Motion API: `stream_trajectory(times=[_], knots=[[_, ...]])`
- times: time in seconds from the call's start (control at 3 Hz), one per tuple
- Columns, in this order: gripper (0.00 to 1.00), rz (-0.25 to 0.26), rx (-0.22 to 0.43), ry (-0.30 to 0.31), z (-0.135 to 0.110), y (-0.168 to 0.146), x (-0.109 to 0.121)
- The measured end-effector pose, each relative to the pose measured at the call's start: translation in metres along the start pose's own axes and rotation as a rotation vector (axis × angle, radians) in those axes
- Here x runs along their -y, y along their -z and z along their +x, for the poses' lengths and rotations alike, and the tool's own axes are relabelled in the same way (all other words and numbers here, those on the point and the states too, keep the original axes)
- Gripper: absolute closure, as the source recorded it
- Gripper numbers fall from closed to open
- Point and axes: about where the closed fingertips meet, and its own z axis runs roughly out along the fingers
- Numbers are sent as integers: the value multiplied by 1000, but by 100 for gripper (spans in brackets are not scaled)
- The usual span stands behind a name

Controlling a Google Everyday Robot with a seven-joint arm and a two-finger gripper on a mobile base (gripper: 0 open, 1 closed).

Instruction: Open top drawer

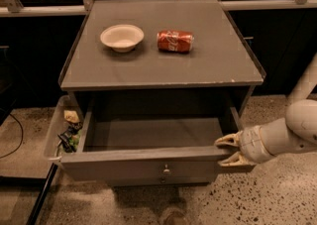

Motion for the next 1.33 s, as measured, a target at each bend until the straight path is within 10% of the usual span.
stream_trajectory(times=[0.33, 1.33], knots=[[100, 9, 6, -16, 4, 5, -14], [36, 9, 6, -16, 3, 5, -14]])
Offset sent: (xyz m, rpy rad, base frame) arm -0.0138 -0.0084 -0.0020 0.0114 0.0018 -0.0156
